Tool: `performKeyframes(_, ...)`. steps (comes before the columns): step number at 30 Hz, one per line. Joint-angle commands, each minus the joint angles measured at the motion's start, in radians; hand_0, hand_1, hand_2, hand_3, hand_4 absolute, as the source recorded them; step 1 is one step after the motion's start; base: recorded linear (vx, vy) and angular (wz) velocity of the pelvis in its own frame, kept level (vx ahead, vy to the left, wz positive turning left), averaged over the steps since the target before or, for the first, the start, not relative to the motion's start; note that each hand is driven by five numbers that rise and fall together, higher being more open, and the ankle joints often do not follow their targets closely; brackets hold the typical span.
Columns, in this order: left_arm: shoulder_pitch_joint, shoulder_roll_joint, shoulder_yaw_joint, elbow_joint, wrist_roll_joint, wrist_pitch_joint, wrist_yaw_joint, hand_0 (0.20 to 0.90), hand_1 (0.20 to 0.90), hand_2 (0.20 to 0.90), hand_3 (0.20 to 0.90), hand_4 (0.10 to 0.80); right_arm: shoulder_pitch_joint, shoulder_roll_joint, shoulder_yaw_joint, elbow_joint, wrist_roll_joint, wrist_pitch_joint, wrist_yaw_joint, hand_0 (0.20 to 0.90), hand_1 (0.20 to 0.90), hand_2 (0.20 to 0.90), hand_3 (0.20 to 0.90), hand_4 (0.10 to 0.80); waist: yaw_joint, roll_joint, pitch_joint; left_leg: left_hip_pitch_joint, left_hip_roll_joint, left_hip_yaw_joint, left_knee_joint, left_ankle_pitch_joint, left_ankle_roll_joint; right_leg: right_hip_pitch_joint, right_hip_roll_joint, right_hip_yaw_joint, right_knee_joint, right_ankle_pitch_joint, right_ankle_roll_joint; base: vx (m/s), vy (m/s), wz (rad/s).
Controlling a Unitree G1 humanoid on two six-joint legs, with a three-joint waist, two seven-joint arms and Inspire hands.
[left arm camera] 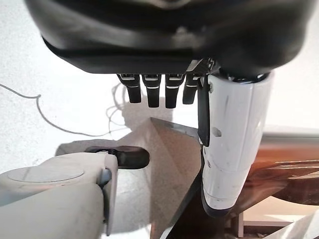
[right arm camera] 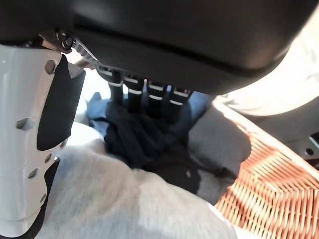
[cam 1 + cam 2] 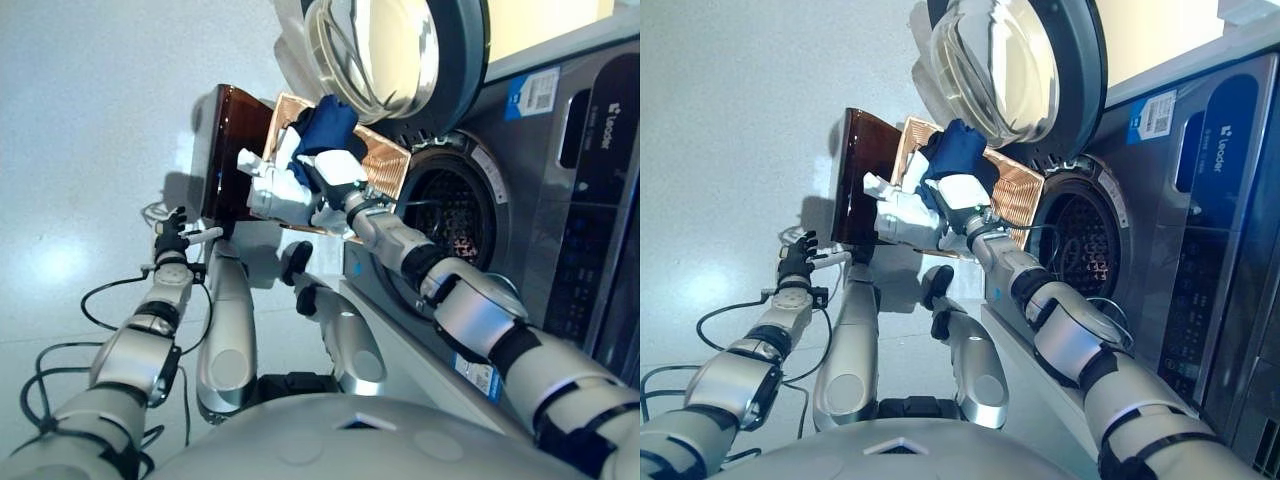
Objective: Pick up the clothes and place them into the washing machine
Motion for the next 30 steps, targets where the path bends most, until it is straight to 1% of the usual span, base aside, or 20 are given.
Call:
performKeyframes(1,-0.021,0.004,-0.011,-0.007,-0.006,-0.041,0.027,0.900,0.900,0.900,0.900,0.800,-0.016,0.012,-0.006,0.012,-0.014,-0.011,0.001,0.900,0.900,0.900,0.900,0.800,0.043,0.016,0.034,0.015,-0.012,0.039,0.001,-0.060,-0.018,-0.081,0.007,0.023,0.133,-0.026,0.027,-0.041,-0.017,0.14)
performKeyframes(5,-0.031,0.004,-0.019,-0.009,-0.011,-0.040,0.026,0.900,0.900,0.900,0.900,0.800,-0.026,0.020,-0.001,0.042,-0.024,-0.002,0.001,0.900,0.900,0.900,0.900,0.800,0.053,0.022,0.047,0.001,-0.017,0.031,-0.008,-0.045,-0.019,-0.092,0.003,0.013,0.133,-0.020,0.031,-0.018,-0.020,0.07)
performKeyframes(8,-0.031,0.006,-0.020,-0.003,-0.004,-0.039,0.026,0.900,0.900,0.900,0.900,0.800,-0.023,0.026,0.001,0.050,-0.030,-0.001,0.003,0.900,0.900,0.900,0.900,0.800,0.059,0.025,0.047,0.003,-0.019,0.018,-0.022,-0.037,-0.022,-0.092,0.002,0.004,0.137,-0.028,0.028,0.012,-0.020,0.14)
performKeyframes(14,-0.039,0.004,-0.028,0.000,0.001,-0.037,0.027,0.900,0.900,0.900,0.900,0.800,-0.014,0.033,0.002,0.058,-0.031,0.001,0.002,0.900,0.900,0.900,0.900,0.800,0.063,0.030,0.043,-0.003,-0.024,0.011,-0.028,-0.030,-0.026,-0.095,-0.001,-0.009,0.143,-0.038,0.023,0.003,-0.017,0.11)
performKeyframes(15,-0.039,0.002,-0.029,-0.001,0.002,-0.037,0.027,0.900,0.900,0.900,0.900,0.800,-0.013,0.034,0.000,0.062,-0.033,0.002,0.001,0.724,0.724,0.724,0.724,0.675,0.064,0.033,0.042,-0.005,-0.024,0.009,-0.029,-0.029,-0.026,-0.097,-0.002,-0.011,0.146,-0.039,0.022,0.002,-0.002,0.10)
performKeyframes(16,-0.040,0.000,-0.030,0.001,0.003,-0.037,0.025,0.900,0.900,0.900,0.900,0.800,-0.012,0.035,-0.004,0.069,-0.033,0.004,0.001,0.724,0.724,0.724,0.724,0.675,0.064,0.035,0.043,-0.007,-0.025,0.009,-0.028,-0.028,-0.026,-0.098,-0.004,-0.013,0.149,-0.040,0.022,0.095,-0.021,0.11)
performKeyframes(17,-0.039,-0.001,-0.031,0.002,0.002,-0.036,0.026,0.900,0.900,0.900,0.900,0.800,-0.013,0.035,-0.003,0.071,-0.032,0.004,0.001,0.373,0.373,0.373,0.373,0.424,0.063,0.035,0.038,0.003,-0.023,0.006,-0.023,-0.062,-0.029,-0.091,0.000,-0.004,0.157,-0.067,0.029,-0.007,0.006,0.07)
performKeyframes(18,-0.043,-0.002,-0.035,0.000,0.006,-0.036,0.028,0.900,0.900,0.900,0.900,0.800,-0.017,0.032,-0.009,0.074,-0.032,0.007,-0.003,0.258,0.258,0.258,0.258,0.341,0.067,0.041,0.044,-0.010,-0.027,0.007,-0.028,-0.028,-0.026,-0.100,-0.005,-0.014,0.149,-0.041,0.022,-0.009,0.012,0.12)
performKeyframes(19,-0.045,-0.004,-0.038,-0.002,0.005,-0.035,0.028,0.900,0.900,0.900,0.900,0.800,-0.020,0.030,-0.011,0.078,-0.030,0.008,-0.005,0.200,0.200,0.200,0.200,0.300,0.067,0.044,0.046,-0.011,-0.028,0.006,-0.029,-0.027,-0.026,-0.101,-0.006,-0.014,0.148,-0.040,0.022,-0.105,0.039,0.12)
performKeyframes(21,-0.047,-0.004,-0.040,-0.001,0.008,-0.035,0.030,0.900,0.900,0.900,0.900,0.800,-0.024,0.026,-0.015,0.085,-0.030,0.011,-0.010,0.200,0.200,0.200,0.200,0.300,0.067,0.048,0.048,-0.013,-0.028,0.006,-0.031,-0.025,-0.026,-0.103,-0.008,-0.014,0.147,-0.037,0.024,0.047,-0.008,0.11)
performKeyframes(22,-0.048,-0.007,-0.039,0.000,0.009,-0.035,0.030,0.900,0.900,0.900,0.900,0.800,-0.026,0.024,-0.017,0.090,-0.030,0.012,-0.011,0.200,0.200,0.200,0.200,0.300,0.066,0.049,0.043,-0.001,-0.025,0.003,-0.031,-0.056,-0.029,-0.095,-0.005,-0.004,0.152,-0.063,0.031,0.004,0.008,0.06)
performKeyframes(23,-0.048,-0.008,-0.041,0.000,0.009,-0.035,0.029,0.900,0.900,0.900,0.900,0.800,-0.027,0.023,-0.020,0.090,-0.031,0.013,-0.013,0.200,0.200,0.200,0.200,0.300,0.068,0.052,0.049,-0.012,-0.028,0.006,-0.037,-0.022,-0.025,-0.103,-0.010,-0.015,0.143,-0.035,0.026,0.013,0.009,0.07)
performKeyframes(24,-0.048,-0.010,-0.042,0.002,0.010,-0.036,0.028,0.900,0.900,0.900,0.900,0.800,-0.026,0.022,-0.023,0.093,-0.030,0.014,-0.014,0.200,0.200,0.200,0.200,0.300,0.068,0.053,0.049,-0.010,-0.029,0.006,-0.037,-0.022,-0.025,-0.103,-0.009,-0.014,0.142,-0.034,0.026,0.019,0.012,0.12)
performKeyframes(25,-0.046,-0.013,-0.043,0.004,0.009,-0.035,0.028,0.900,0.900,0.900,0.900,0.800,-0.026,0.020,-0.023,0.094,-0.029,0.014,-0.015,0.200,0.200,0.200,0.200,0.300,0.065,0.052,0.042,0.003,-0.027,0.004,-0.035,-0.055,-0.028,-0.093,-0.006,-0.004,0.148,-0.060,0.033,0.024,0.011,0.11)
performKeyframes(26,-0.045,-0.015,-0.043,0.004,0.010,-0.036,0.028,0.900,0.900,0.900,0.900,0.800,-0.028,0.018,-0.029,0.094,-0.029,0.015,-0.018,0.200,0.200,0.200,0.200,0.300,0.066,0.054,0.046,-0.009,-0.031,0.007,-0.037,-0.023,-0.024,-0.100,-0.010,-0.013,0.140,-0.035,0.026,0.021,0.014,0.15)
performKeyframes(30,-0.044,-0.021,-0.045,0.006,0.015,-0.033,0.032,0.900,0.900,0.900,0.900,0.800,-0.023,0.010,-0.040,0.094,-0.025,0.015,-0.025,0.200,0.200,0.200,0.200,0.300,0.061,0.060,0.036,-0.006,-0.033,0.011,-0.040,-0.022,-0.023,-0.098,-0.011,-0.010,0.140,-0.038,0.024,-0.009,0.025,0.11)
